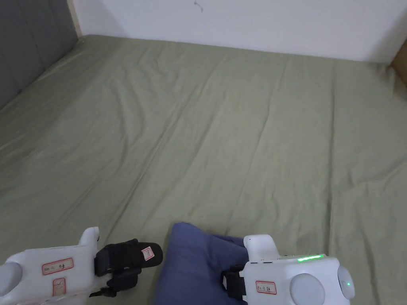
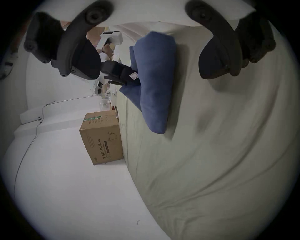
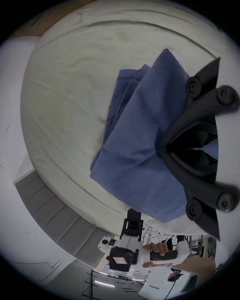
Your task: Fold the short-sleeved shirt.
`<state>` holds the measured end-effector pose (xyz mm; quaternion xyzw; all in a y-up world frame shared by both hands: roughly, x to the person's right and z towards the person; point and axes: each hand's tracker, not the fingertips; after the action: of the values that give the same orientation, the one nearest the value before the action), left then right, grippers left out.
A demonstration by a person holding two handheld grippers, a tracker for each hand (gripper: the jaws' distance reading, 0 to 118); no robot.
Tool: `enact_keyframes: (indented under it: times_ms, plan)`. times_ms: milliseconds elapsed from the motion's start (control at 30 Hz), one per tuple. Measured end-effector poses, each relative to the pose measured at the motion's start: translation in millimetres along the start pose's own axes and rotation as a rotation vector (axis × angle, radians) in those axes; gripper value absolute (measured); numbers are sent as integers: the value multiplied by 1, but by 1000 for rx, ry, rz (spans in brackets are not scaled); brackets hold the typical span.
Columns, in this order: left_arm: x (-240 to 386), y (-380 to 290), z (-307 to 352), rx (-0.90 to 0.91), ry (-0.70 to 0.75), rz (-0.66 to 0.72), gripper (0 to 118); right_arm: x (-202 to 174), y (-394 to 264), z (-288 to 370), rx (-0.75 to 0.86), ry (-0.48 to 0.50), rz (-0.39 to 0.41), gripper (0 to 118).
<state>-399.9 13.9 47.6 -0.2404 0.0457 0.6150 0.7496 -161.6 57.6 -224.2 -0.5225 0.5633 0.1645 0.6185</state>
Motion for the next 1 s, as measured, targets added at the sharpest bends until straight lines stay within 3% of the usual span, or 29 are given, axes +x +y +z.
enact_keyframes:
  times_ms: [233, 267, 333, 367, 400, 467, 500, 533, 767, 1000]
  plan:
    - [-5, 15, -57, -170, -135, 40, 118, 1, -1, 0, 0, 4, -6, 0]
    - [-5, 14, -63, -197, -134, 32, 113, 1, -1, 0, 0, 6, -9, 0]
    - [-9, 16, -73, -203, -142, 22, 87, 2, -1, 0, 1, 9, -16, 0]
    - [-10, 18, -76, -205, -126, 27, 48, 2, -1, 0, 1, 9, -17, 0]
    - [-17, 18, -77, -212, -61, 34, 29, 3, -1, 0, 0, 9, -15, 0]
    - [-29, 19, -79, -230, -14, 34, 28, 4, -1, 1, -2, 4, -14, 0]
    - [-30, 19, -75, -229, -104, 66, 28, 6, -1, 0, -4, 13, -16, 0]
    - [-27, 19, -73, -223, -104, 52, 28, 7, -1, 1, -1, 22, -26, 0]
    - [-13, 19, -74, -234, -52, 9, 28, 2, 1, 6, -3, 8, -13, 0]
    - [20, 40, -34, -210, 114, -172, 28, 2, 7, 33, 73, -4, -26, 0]
